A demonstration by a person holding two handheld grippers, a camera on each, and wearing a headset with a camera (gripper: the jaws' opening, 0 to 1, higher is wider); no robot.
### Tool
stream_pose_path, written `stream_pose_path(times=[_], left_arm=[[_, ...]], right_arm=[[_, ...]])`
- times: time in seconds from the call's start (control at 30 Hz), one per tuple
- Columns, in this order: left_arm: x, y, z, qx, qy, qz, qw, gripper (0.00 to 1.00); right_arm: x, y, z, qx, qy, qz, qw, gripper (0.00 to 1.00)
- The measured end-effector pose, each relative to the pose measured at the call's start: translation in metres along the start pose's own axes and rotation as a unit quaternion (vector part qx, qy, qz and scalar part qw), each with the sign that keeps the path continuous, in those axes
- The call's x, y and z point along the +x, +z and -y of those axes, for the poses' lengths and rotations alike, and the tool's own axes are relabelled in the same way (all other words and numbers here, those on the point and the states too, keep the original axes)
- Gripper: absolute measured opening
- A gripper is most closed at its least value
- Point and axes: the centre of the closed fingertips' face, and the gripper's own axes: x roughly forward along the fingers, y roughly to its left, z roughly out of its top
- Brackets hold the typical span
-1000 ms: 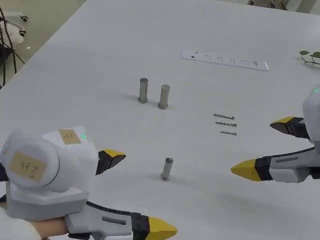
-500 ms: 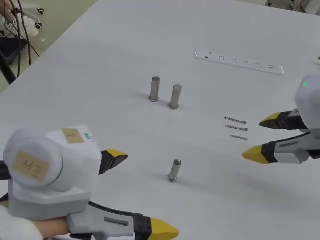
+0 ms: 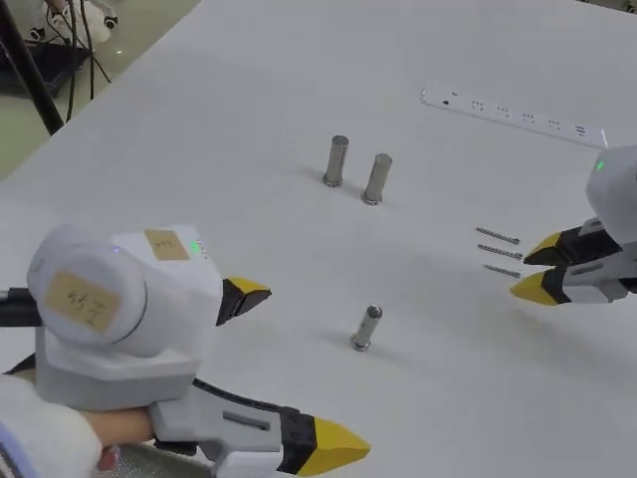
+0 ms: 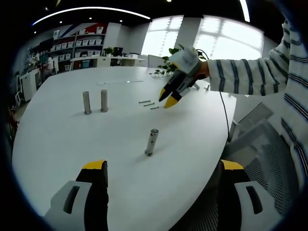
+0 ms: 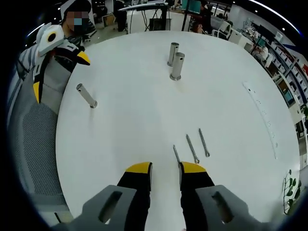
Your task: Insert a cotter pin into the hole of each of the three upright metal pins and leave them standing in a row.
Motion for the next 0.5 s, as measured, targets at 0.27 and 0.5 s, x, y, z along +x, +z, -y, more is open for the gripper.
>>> stream_pose_path(times=[0.27,0.5], left_arm=[[0.001,-0.001,0.002,-0.002,-0.003,-0.001,1.0,0.93],[0.002,-0.001,0.002,-0.005,-0.004,-0.002,1.0,0.93]], right_arm=[[0.009,-0.002,0.008,0.004,0.002,-0.009,0.9999,0.1],[0.013,-0.005,0.012,0.012,0.006,-0.017,0.9998,0.06]])
